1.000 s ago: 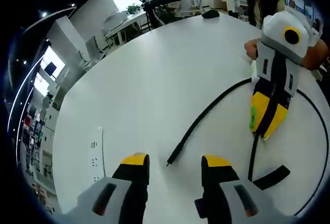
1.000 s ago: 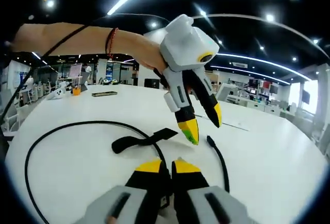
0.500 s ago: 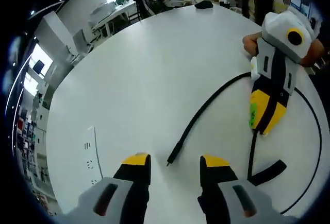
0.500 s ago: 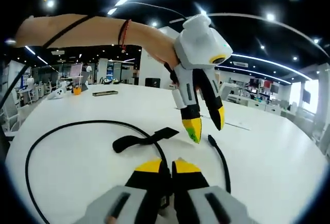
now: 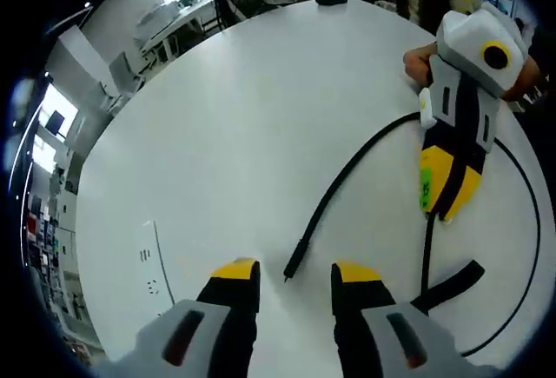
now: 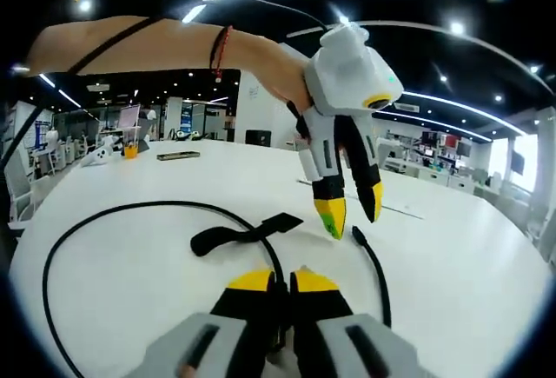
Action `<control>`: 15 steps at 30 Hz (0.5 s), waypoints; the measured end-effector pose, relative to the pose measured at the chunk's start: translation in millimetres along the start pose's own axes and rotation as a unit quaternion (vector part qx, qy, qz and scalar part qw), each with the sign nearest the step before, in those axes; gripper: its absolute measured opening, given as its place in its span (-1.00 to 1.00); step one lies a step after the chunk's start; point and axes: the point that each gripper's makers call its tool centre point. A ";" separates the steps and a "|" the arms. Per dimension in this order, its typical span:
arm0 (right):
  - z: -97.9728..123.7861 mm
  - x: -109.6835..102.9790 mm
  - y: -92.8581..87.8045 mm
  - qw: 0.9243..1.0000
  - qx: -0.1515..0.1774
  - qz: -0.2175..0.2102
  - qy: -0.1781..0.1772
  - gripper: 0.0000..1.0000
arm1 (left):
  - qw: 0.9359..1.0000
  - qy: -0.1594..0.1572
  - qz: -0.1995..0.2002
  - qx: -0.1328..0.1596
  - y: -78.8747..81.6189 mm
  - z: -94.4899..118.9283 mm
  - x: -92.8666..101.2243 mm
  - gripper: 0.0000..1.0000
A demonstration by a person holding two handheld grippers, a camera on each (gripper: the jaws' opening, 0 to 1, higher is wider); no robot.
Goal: Find the charging cable on the desk, coil it up and secure with Velcro.
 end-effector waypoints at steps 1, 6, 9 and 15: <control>0.1 -0.4 -0.2 1.000 0.000 0.000 0.000 -0.82 | 1.000 0.000 -0.001 -0.001 0.4 -0.3 0.1 -0.37; 0.1 -2.0 -1.0 1.000 -0.002 0.001 0.001 -0.82 | 1.000 -0.003 -0.002 0.001 5.8 -1.2 0.3 -0.46; 0.2 -2.5 -1.3 1.000 -0.002 0.001 0.002 -0.82 | 1.000 -0.008 -0.004 -0.004 6.4 -3.5 2.0 -0.46; 0.3 -3.2 -1.5 1.000 -0.003 0.000 0.003 -0.82 | 1.000 -0.012 -0.004 -0.011 4.4 -4.2 2.9 -0.47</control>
Point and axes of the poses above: the point that each gripper's makers call its tool centre point, and the gripper's own axes: z roughly backward along the fingers, x roughly to its right, y roughly out of its top, and after that the axes turned 15 degrees about -x, right-handed
